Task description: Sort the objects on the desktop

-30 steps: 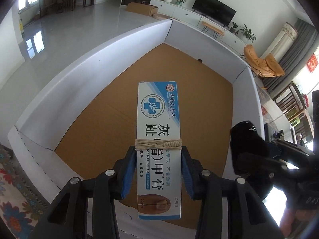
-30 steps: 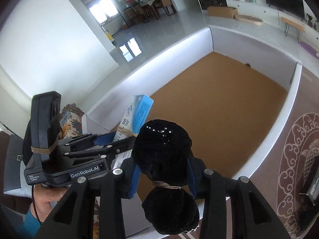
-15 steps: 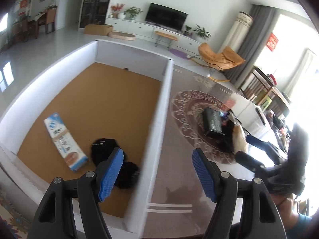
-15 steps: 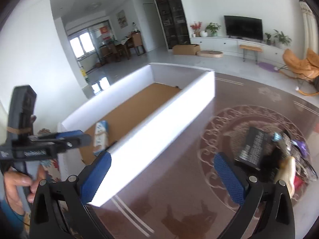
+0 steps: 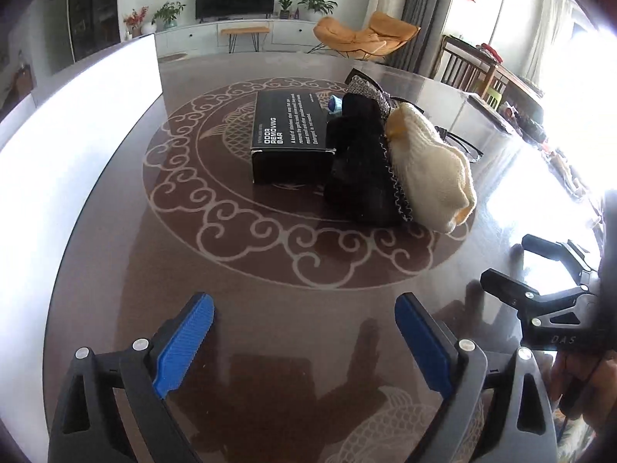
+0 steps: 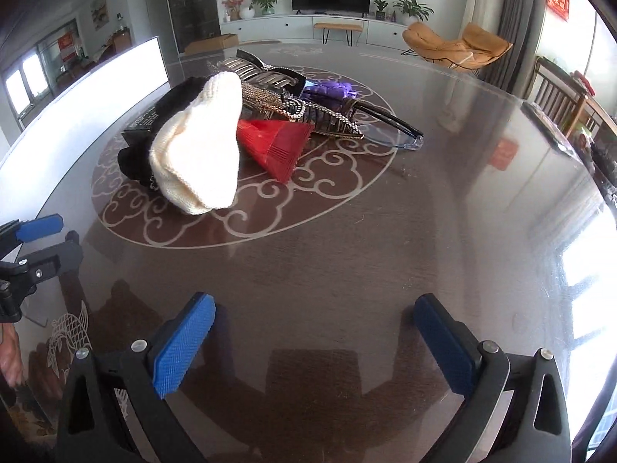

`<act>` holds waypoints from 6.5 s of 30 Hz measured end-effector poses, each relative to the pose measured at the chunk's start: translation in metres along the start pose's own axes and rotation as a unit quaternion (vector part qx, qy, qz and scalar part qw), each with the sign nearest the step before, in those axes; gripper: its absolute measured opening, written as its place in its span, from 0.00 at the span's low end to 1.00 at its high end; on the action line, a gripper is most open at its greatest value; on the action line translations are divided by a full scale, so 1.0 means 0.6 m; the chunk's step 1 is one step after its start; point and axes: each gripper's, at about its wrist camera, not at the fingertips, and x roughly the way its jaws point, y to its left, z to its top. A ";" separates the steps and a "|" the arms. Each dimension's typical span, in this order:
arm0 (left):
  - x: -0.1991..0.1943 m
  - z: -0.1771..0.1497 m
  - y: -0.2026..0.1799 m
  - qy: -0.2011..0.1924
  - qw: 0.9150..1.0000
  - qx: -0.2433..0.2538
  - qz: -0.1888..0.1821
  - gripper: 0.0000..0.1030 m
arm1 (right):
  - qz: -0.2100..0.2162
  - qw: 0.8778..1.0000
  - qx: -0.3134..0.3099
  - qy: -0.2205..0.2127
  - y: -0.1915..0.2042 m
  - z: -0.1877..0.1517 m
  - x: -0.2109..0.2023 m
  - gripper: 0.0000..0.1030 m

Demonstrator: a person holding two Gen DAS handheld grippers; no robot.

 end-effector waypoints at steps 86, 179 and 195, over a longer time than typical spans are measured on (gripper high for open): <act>0.075 0.090 -0.045 -0.021 0.998 0.024 0.050 1.00 | -0.002 1.000 0.000 -0.012 0.002 0.070 0.062 1.00; 0.074 0.089 -0.046 -0.021 0.998 0.024 0.050 1.00 | -0.003 1.000 0.000 -0.013 0.003 0.066 0.062 1.00; -0.013 0.113 0.064 -0.051 0.998 -0.037 -0.017 1.00 | -0.003 1.000 0.000 -0.013 0.004 0.066 0.062 1.00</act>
